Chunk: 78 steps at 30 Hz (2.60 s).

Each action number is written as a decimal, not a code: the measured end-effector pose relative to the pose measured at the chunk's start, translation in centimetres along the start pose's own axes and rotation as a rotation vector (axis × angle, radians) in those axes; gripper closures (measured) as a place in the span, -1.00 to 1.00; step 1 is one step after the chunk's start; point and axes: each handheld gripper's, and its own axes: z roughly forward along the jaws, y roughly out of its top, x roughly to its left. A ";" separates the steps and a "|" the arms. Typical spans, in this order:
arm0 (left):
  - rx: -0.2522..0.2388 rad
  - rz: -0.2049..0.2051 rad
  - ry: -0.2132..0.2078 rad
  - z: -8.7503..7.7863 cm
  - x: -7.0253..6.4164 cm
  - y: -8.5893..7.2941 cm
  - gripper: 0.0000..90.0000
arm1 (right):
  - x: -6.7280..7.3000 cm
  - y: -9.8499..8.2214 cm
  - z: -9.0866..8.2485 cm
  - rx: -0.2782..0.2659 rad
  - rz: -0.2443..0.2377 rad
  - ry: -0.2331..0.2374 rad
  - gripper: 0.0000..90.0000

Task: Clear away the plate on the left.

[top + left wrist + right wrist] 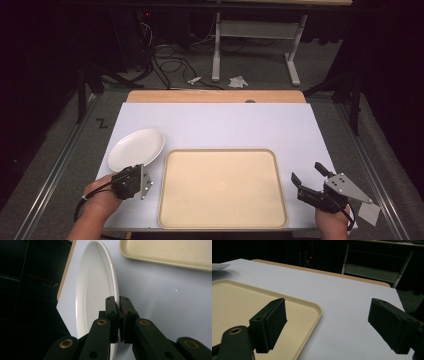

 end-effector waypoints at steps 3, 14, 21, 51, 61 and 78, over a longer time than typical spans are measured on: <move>0.001 0.002 -0.001 0.0 -0.1 0.0 0.92 | -0.2 -0.1 0.1 0.004 0.007 -0.004 -0.64; -0.065 0.002 0.003 -1.2 -0.5 1.2 0.92 | -0.1 0.1 0.1 -0.006 -0.001 0.004 -0.64; -0.106 0.005 -0.008 -1.3 -1.1 2.2 0.92 | -0.2 0.2 0.3 -0.007 -0.014 0.018 -0.65; -0.193 0.084 -0.150 -1.9 -6.3 5.5 0.92 | -0.1 0.2 0.1 -0.029 -0.018 -0.018 -0.76; -0.222 0.109 -0.198 -1.6 -8.0 6.7 0.92 | -0.2 -0.1 0.4 -0.008 -0.010 -0.018 -0.77; -0.253 0.119 -0.274 -1.7 -10.3 8.3 0.92 | -0.1 0.0 0.3 -0.011 -0.027 -0.024 -0.75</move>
